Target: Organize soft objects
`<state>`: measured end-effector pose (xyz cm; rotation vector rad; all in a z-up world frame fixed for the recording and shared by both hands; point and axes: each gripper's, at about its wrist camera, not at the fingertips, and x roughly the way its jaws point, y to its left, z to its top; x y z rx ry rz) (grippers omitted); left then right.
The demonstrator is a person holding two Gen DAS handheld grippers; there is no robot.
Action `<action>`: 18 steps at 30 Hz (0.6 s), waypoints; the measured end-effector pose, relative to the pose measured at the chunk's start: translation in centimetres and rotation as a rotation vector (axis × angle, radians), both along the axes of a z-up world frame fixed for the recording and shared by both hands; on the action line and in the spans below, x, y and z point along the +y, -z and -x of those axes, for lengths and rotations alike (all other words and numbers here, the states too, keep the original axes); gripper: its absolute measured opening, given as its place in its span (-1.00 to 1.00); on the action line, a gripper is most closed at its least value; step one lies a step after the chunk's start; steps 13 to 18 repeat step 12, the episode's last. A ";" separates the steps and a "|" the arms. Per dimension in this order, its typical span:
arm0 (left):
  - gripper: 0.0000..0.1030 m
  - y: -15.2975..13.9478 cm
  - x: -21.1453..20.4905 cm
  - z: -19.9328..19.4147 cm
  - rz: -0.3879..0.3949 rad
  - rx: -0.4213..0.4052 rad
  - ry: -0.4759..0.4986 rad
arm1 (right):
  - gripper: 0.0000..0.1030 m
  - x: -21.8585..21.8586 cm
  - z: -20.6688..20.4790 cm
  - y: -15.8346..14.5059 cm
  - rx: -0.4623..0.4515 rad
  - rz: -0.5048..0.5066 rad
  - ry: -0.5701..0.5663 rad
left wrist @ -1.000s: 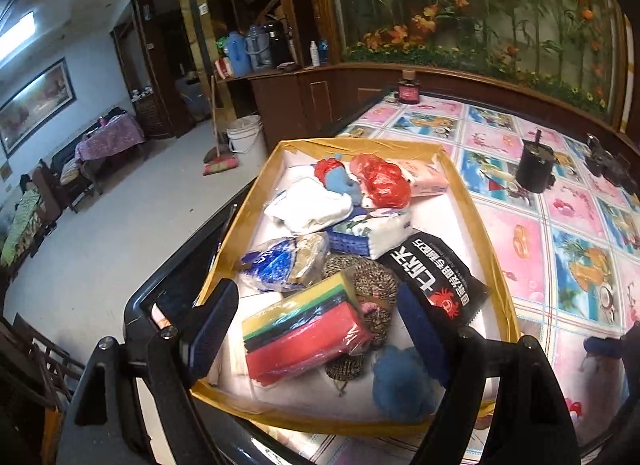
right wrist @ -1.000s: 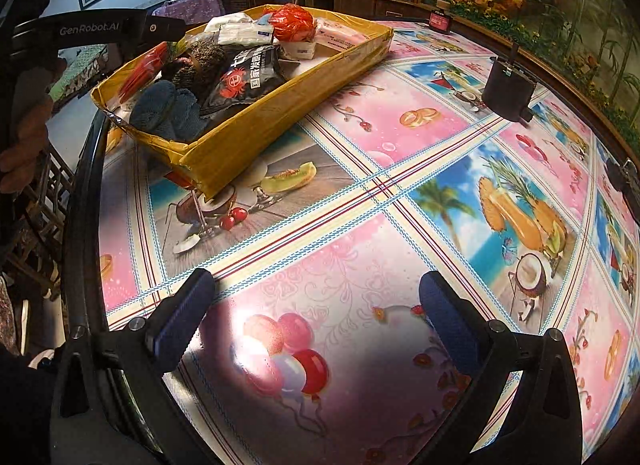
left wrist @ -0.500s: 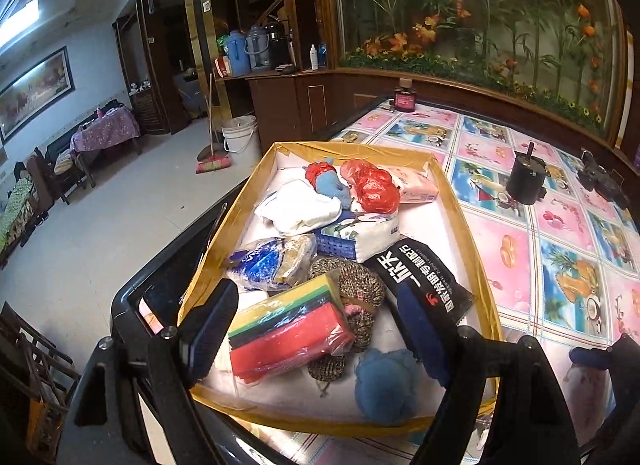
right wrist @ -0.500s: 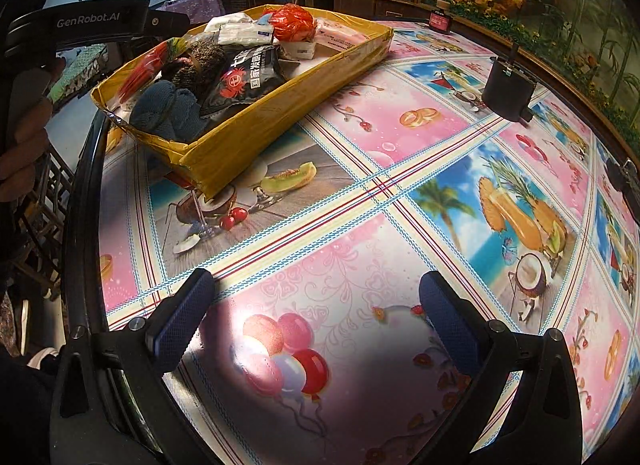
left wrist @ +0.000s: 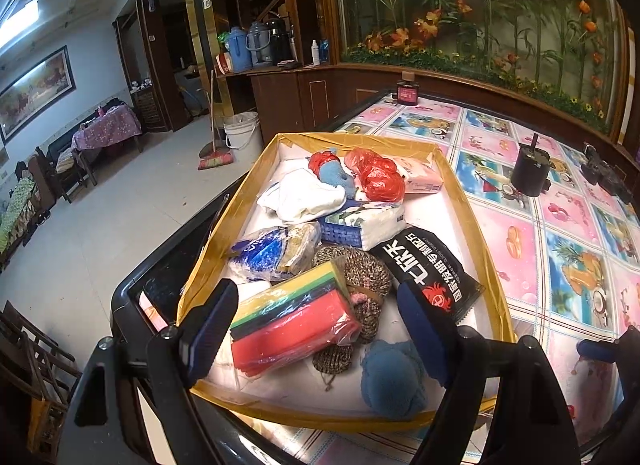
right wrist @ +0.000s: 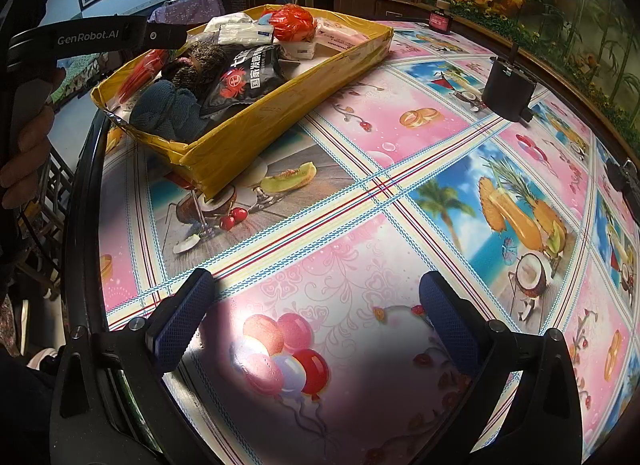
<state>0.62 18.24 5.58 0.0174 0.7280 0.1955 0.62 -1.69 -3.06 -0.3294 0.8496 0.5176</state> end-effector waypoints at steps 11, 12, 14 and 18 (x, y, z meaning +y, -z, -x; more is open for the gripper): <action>0.59 -0.5 0.2 0.4 0.007 -0.052 -0.005 | 1.00 0.0 0.0 0.0 0.000 -0.001 0.004; 0.59 -0.5 0.2 0.4 0.003 -0.055 -0.008 | 1.00 0.0 0.0 0.0 0.001 -0.001 0.005; 0.59 -0.5 0.2 0.4 0.003 -0.055 -0.008 | 1.00 0.0 0.0 0.0 0.001 -0.001 0.005; 0.59 -0.5 0.2 0.4 0.003 -0.055 -0.008 | 1.00 0.0 0.0 0.0 0.001 -0.001 0.005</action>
